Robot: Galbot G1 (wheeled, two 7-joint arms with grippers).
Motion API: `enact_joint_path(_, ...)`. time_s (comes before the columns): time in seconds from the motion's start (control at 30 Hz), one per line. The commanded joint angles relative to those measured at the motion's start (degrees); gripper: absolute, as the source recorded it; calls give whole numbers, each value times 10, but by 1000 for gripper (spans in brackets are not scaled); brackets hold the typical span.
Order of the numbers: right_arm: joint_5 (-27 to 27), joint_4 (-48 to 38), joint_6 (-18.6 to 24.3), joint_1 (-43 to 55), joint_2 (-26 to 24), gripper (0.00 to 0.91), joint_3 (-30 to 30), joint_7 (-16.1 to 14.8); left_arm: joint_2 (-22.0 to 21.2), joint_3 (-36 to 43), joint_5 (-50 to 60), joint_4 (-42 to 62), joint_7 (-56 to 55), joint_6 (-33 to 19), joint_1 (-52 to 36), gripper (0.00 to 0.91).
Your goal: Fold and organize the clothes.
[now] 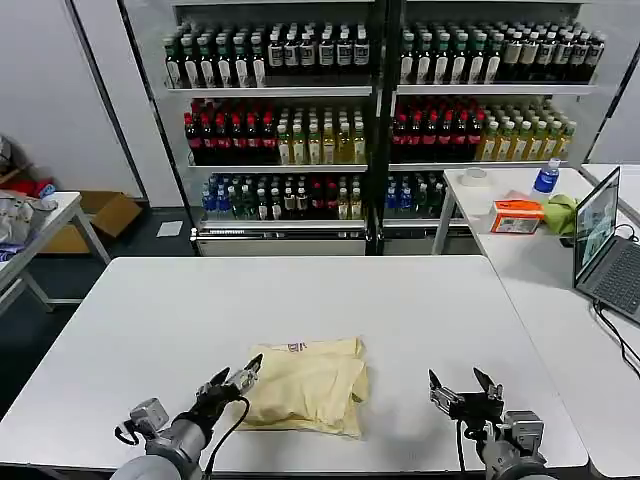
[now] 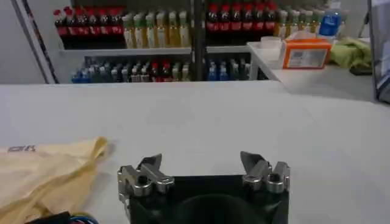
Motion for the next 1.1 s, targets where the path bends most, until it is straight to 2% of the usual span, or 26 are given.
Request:
enact_joint_path(0.03,1,4,-1,-9,-2,907,10,0,-15,26,33,66,27,4,-19,907)
enact_joint_path(0.37,2,10,-1,-18,1,907,23,0,-20,56,41,92,41,1,-43,907)
enact_joint_path(0.4,2,11,-2,-19,2,907,24,1,-21,57,39,95,42,0,-46,856)
enact_joint_path(0.43,2,12,-1,-21,3,907,25,1,-20,57,34,99,44,-3,-50,705)
enact_joint_path(0.47,2,13,-1,-22,4,907,26,1,-20,57,31,100,45,-5,-51,181)
enact_joint_path(0.5,2,14,-2,-25,4,907,28,0,-20,56,25,100,46,-6,-51,30)
enact_joint_path(1.1,2,32,-2,-44,12,907,48,2,-41,-7,-136,92,53,1,-41,20)
